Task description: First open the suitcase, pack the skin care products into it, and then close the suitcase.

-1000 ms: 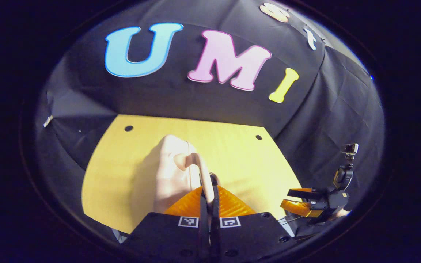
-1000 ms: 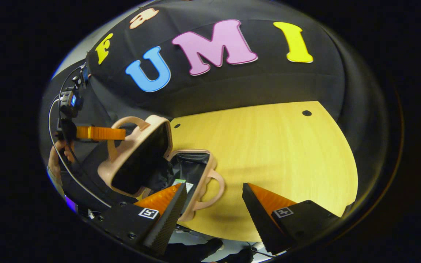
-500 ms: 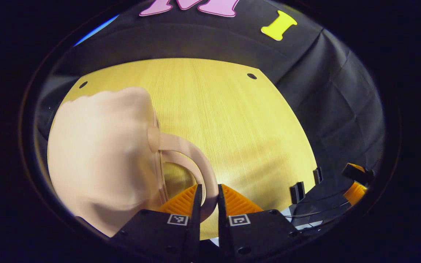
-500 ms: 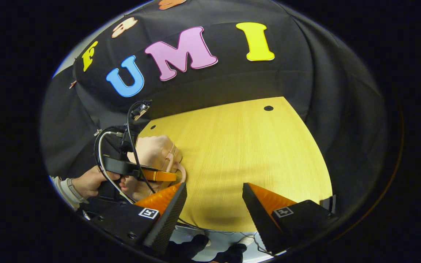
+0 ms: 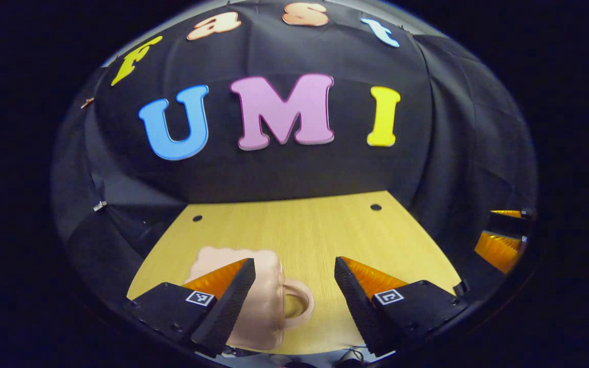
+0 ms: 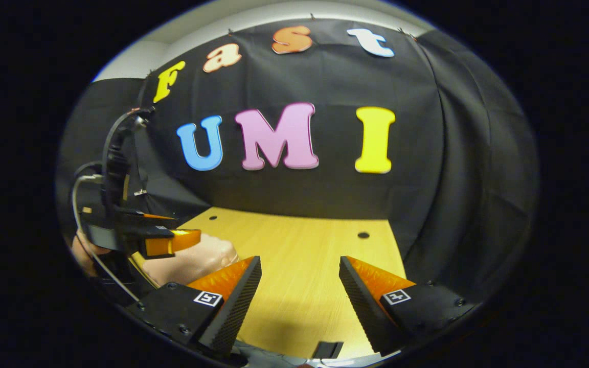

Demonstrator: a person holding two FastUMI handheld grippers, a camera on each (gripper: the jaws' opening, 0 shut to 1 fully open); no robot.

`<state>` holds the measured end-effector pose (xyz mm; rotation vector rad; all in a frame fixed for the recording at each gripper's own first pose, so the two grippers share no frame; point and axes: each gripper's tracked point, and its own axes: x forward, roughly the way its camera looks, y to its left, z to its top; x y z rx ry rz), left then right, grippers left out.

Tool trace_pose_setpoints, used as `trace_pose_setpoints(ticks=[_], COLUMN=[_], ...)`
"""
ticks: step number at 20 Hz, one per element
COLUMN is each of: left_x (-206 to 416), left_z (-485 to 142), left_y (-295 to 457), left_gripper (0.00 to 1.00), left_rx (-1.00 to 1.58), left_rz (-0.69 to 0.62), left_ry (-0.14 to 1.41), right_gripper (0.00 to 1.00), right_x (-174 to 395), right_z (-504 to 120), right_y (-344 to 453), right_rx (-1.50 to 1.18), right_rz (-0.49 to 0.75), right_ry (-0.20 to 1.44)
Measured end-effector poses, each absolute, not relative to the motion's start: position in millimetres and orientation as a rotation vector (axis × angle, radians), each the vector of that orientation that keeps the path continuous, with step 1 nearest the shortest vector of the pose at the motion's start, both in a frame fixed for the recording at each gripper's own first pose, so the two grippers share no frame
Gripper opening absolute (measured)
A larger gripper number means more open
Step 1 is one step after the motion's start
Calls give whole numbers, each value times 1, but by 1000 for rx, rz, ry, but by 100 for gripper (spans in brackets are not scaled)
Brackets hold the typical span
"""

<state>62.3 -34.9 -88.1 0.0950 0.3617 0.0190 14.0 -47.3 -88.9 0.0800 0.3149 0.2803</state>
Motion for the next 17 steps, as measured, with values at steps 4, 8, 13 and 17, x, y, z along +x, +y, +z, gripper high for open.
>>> trace_pose_setpoints(ticks=[4,8,13,17], left_x=[40,18,7,3], left_z=[-2,66,71,70], left_y=[-40,-34,-37,-37], left_gripper=[98,98,97,98], left_rx=[119,120,153,89], left_rz=[1,4,42,13], left_ry=[156,-28,-86,-81], right_gripper=[97,97,92,96], right_x=[38,35,28,23], right_z=[3,45,67,64], right_y=[-33,-3,15,24], right_rx=[46,52,27,31], right_rz=[233,219,206,197], right_ry=[84,7,-80,-72])
